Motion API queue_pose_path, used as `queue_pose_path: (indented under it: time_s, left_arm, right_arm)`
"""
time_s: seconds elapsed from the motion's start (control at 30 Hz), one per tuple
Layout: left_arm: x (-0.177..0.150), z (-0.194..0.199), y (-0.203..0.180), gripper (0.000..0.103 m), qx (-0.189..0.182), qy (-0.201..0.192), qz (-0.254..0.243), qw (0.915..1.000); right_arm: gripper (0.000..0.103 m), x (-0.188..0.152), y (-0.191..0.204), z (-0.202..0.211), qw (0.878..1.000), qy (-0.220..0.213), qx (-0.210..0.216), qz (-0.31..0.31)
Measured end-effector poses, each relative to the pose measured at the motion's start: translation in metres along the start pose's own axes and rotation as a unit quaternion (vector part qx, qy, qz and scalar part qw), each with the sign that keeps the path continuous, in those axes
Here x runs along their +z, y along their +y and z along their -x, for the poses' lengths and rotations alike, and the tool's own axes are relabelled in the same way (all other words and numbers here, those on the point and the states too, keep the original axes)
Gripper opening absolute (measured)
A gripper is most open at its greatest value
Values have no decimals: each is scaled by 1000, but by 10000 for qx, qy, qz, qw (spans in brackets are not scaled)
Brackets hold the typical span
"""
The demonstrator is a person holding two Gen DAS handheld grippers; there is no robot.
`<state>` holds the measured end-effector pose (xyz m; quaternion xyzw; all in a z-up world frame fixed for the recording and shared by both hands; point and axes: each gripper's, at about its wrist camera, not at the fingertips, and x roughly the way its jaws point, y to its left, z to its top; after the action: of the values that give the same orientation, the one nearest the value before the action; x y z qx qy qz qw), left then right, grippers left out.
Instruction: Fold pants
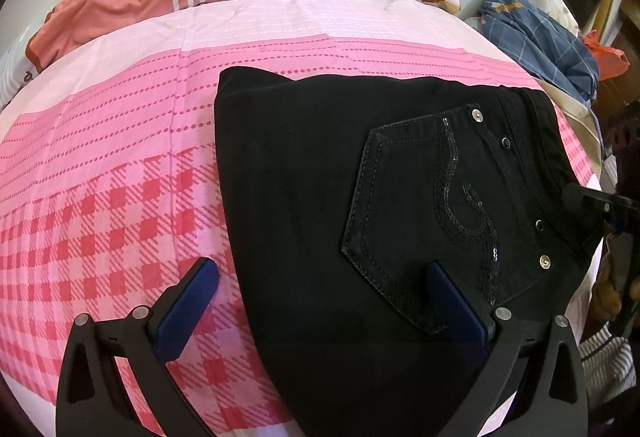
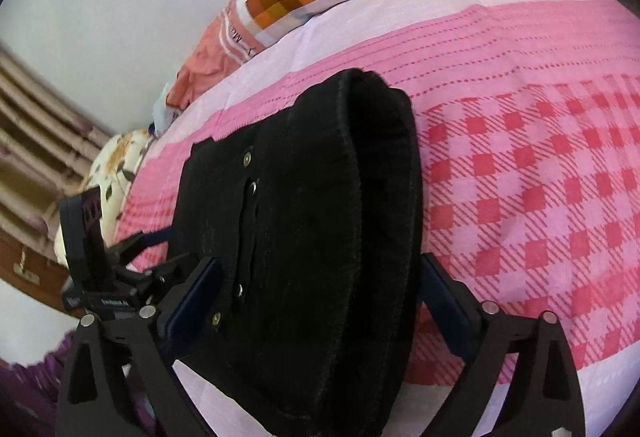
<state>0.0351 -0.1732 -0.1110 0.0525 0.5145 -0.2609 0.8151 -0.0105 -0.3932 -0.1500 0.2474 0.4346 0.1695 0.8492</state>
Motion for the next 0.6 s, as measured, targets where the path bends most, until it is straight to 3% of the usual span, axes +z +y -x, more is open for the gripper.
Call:
queue_pose_path:
  time_s: [0.43, 0.6]
  left_arm:
    - [-6, -2, -4, 103, 46, -129, -4, 9999]
    - [-4, -2, -4, 103, -53, -110, -53, 9999]
  right_arm:
    - [103, 5, -2, -2, 9996, 161, 121, -175]
    - [103, 8, 7, -8, 9995, 283, -69, 121]
